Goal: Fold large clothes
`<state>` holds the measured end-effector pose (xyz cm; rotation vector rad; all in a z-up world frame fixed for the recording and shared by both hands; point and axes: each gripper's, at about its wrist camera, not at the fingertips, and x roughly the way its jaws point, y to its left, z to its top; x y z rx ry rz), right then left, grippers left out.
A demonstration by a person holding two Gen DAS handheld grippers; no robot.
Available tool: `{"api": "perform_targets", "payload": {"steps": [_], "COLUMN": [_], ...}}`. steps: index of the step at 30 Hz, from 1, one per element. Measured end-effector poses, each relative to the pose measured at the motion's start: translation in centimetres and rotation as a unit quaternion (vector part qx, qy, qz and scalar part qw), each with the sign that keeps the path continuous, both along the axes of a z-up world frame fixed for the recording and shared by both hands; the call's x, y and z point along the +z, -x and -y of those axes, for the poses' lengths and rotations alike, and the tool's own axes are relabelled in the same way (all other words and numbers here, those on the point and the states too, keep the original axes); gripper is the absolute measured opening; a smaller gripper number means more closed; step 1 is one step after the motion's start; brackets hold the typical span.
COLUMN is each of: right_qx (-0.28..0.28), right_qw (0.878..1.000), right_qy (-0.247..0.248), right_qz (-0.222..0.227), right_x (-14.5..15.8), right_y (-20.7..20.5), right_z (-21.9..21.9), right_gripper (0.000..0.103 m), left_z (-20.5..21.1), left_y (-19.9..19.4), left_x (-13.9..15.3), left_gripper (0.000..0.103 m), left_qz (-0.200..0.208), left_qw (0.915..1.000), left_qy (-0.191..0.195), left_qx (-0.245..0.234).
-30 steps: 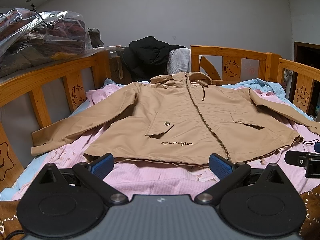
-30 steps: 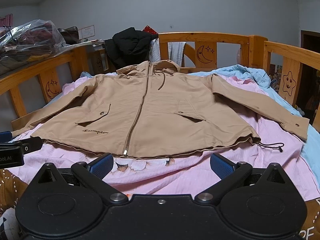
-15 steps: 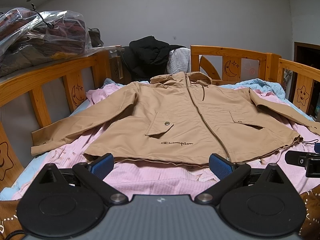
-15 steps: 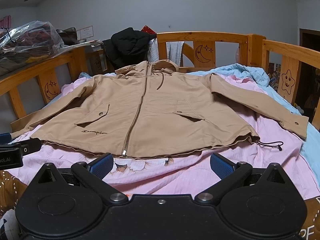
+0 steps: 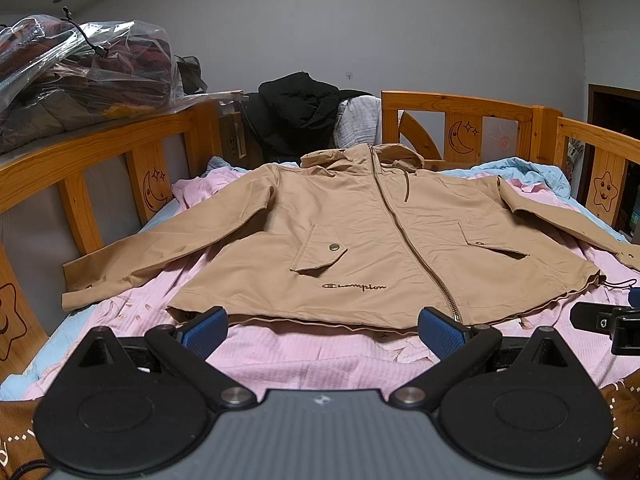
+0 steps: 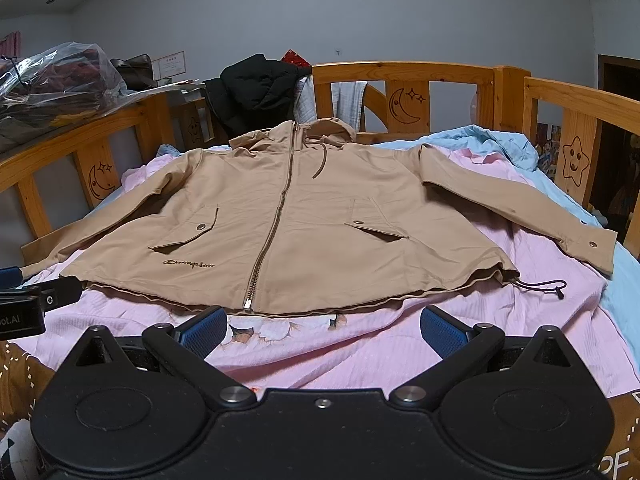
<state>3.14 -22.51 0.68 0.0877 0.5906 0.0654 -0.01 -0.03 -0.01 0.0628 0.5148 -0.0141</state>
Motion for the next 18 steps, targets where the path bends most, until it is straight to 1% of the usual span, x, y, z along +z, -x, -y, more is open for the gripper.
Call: {"api": "perform_targets", "payload": {"steps": [18], "right_qx": [-0.001], "right_qw": [1.000], "right_qy": [-0.002], "right_qz": [-0.002], "right_x": [-0.10], "right_y": [0.03], "right_z": [0.09], "right_gripper": [0.103], "left_z": [-0.01], "left_y": [-0.01], "left_x": [0.00], "left_gripper": [0.103], "left_qz": [0.000], "left_qw": [1.0000], "left_qy": [0.000], "left_qx": [0.000]}}
